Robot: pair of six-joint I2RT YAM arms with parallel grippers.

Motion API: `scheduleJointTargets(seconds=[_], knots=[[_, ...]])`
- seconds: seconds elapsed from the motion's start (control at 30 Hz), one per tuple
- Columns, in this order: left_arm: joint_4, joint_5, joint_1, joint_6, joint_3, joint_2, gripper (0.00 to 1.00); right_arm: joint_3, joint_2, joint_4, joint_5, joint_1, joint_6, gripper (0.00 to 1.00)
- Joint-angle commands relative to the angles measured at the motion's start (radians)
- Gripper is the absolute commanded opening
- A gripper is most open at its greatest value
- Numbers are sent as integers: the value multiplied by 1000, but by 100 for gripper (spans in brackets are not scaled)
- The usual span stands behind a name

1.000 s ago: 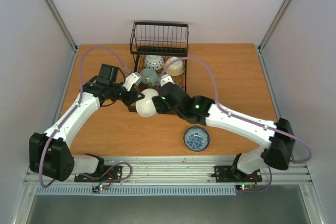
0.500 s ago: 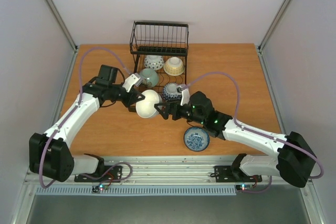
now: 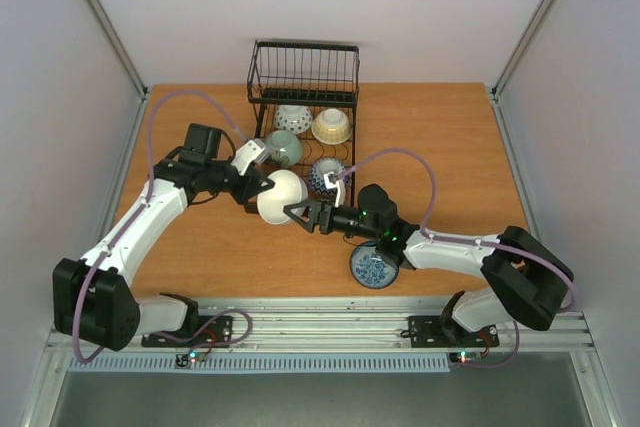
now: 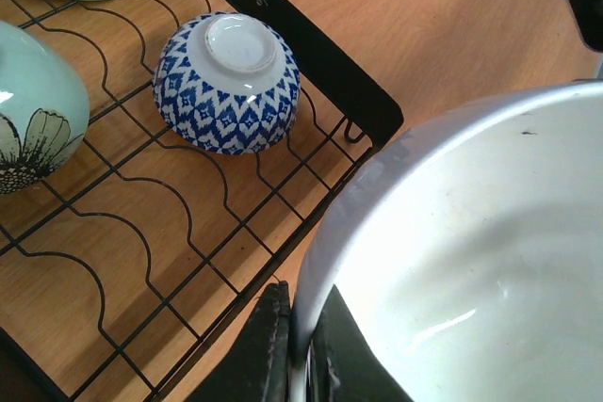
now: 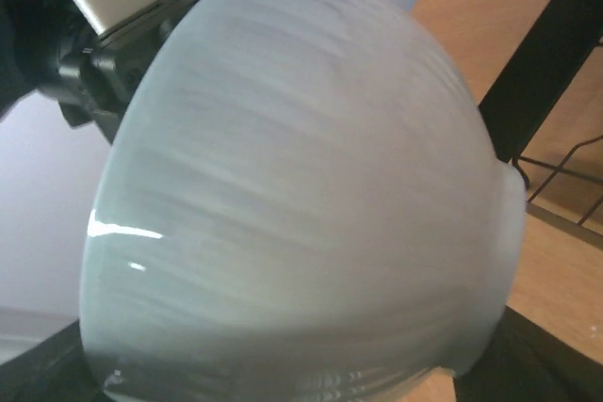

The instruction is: Load the bowls into the dish rack

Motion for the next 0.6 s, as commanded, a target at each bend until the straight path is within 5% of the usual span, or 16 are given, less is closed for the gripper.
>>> scheduleJointTargets(seconds=[0.0, 0.33, 0.57], knots=[[62, 49, 4, -11, 1, -35, 0, 5, 23, 155, -68, -3, 42, 71], [71, 15, 3, -10, 0, -34, 0, 23, -30, 23, -40, -1, -8, 5], [118, -106, 4, -43, -20, -70, 1, 110, -124, -314, 21, 0, -159, 1]])
